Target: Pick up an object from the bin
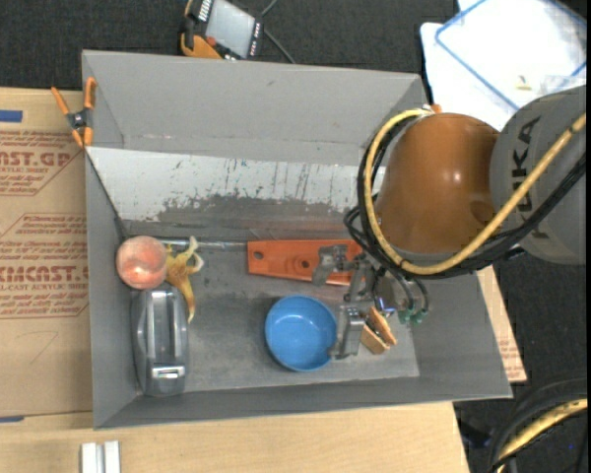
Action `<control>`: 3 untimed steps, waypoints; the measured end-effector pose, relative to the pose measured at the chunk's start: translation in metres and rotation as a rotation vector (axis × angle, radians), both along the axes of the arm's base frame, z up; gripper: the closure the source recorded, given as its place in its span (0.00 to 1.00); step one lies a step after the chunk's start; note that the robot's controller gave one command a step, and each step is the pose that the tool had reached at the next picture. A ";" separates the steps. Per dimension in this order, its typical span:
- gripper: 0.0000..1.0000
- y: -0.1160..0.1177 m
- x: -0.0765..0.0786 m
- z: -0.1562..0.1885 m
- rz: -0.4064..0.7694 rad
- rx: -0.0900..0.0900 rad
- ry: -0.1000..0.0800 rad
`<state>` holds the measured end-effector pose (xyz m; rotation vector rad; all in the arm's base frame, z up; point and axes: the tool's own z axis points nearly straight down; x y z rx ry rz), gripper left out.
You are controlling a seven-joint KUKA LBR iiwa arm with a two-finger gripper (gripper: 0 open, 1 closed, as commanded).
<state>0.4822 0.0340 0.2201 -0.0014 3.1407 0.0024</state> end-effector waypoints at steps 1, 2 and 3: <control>0.00 0.000 0.000 0.000 0.000 0.000 0.000; 0.00 0.026 0.016 -0.057 0.105 0.000 -0.001; 0.00 0.037 0.010 -0.069 0.096 0.001 -0.003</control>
Offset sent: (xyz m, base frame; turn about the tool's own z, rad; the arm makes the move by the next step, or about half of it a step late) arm 0.0159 0.0259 -0.0565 -0.1059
